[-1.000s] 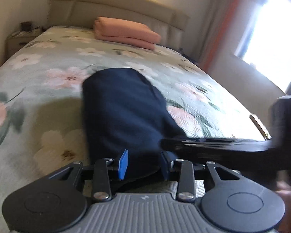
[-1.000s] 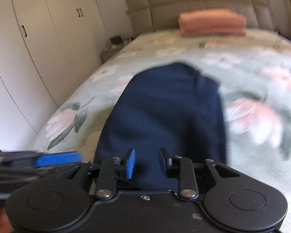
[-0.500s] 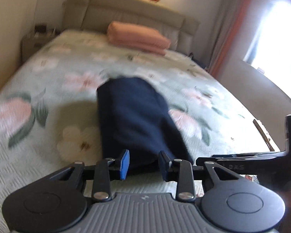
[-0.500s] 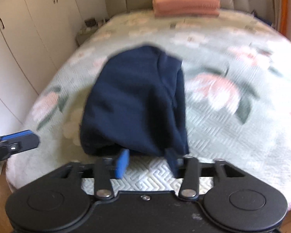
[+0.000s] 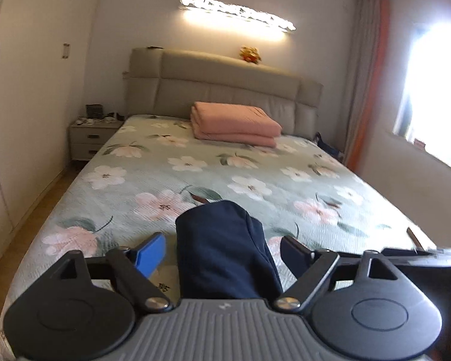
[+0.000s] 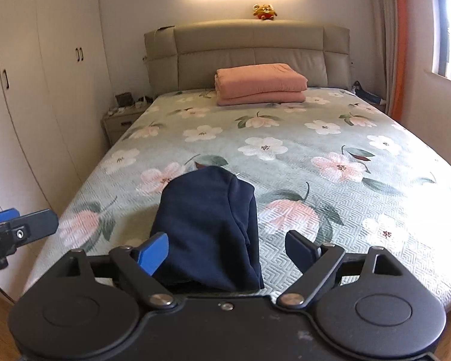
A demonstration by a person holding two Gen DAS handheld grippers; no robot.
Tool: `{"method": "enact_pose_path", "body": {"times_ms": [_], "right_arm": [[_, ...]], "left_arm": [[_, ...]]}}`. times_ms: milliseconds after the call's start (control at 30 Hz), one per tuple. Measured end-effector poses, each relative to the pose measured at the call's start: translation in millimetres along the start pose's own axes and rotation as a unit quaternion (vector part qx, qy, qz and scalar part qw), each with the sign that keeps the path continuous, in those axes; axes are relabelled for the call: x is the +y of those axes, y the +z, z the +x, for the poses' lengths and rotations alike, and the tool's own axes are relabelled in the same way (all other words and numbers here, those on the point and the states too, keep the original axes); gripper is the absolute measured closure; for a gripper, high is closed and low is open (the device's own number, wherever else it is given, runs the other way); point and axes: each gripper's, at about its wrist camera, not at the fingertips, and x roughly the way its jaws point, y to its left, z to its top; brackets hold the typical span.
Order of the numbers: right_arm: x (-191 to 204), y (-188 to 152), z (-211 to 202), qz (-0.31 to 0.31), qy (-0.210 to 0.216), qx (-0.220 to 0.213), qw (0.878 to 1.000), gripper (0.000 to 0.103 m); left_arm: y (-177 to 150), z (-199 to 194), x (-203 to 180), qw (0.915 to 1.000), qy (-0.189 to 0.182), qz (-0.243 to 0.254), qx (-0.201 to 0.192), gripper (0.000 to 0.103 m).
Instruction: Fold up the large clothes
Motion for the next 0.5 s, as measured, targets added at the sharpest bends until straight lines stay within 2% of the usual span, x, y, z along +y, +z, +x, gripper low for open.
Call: {"method": "enact_pose_path", "body": {"times_ms": [100, 233, 500], "right_arm": [[-1, -1, -6, 0.001, 0.001, 0.013, 1.0, 0.002], [-1, -9, -4, -0.008, -0.009, 0.03, 0.999, 0.002], [-1, -22, 5, -0.029, -0.014, 0.057, 0.998, 0.002]], "left_arm": [[3, -9, -4, 0.9999, 0.009, -0.012, -0.003, 0.006], [-3, -7, -10, 0.9996, 0.018, -0.009, 0.017, 0.006], [-24, 5, -19, 0.9986, 0.014, 0.005, 0.051, 0.006]]}}
